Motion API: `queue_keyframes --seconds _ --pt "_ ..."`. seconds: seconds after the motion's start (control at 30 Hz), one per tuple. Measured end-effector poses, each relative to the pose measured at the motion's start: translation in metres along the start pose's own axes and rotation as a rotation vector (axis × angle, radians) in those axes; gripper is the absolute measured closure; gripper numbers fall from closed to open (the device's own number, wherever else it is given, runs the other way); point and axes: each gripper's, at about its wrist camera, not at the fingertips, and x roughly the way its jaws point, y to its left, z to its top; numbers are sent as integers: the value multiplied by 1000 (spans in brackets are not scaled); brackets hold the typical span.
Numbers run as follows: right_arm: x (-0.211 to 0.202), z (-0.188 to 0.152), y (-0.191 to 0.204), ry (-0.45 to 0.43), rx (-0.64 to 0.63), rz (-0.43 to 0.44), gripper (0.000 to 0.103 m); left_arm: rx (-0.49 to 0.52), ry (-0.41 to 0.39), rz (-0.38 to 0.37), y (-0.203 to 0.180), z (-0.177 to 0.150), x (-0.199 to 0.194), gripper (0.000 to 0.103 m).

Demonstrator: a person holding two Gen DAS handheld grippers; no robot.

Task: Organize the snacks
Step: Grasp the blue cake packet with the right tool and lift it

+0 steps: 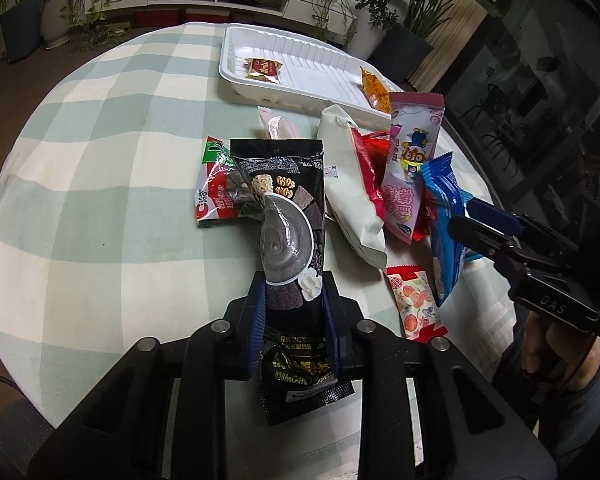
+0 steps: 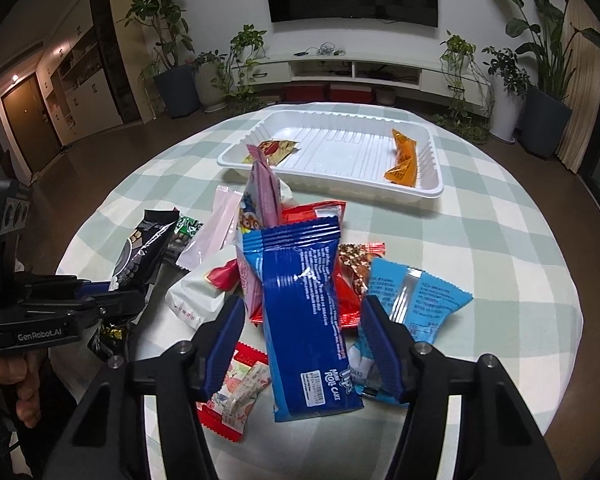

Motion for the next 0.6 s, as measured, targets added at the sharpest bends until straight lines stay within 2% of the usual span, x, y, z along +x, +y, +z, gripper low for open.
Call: queue_keyframes --seconds 0.3,0.43,0.6 --pt "16 -6 1 59 -15 -12 48 3 13 -40 -8 -9 2 80" --pt "17 -7 1 67 -10 -11 55 4 13 -47 -8 -11 3 80" --pt "18 -9 1 73 -15 -2 68 2 14 -51 -8 -10 4 80"
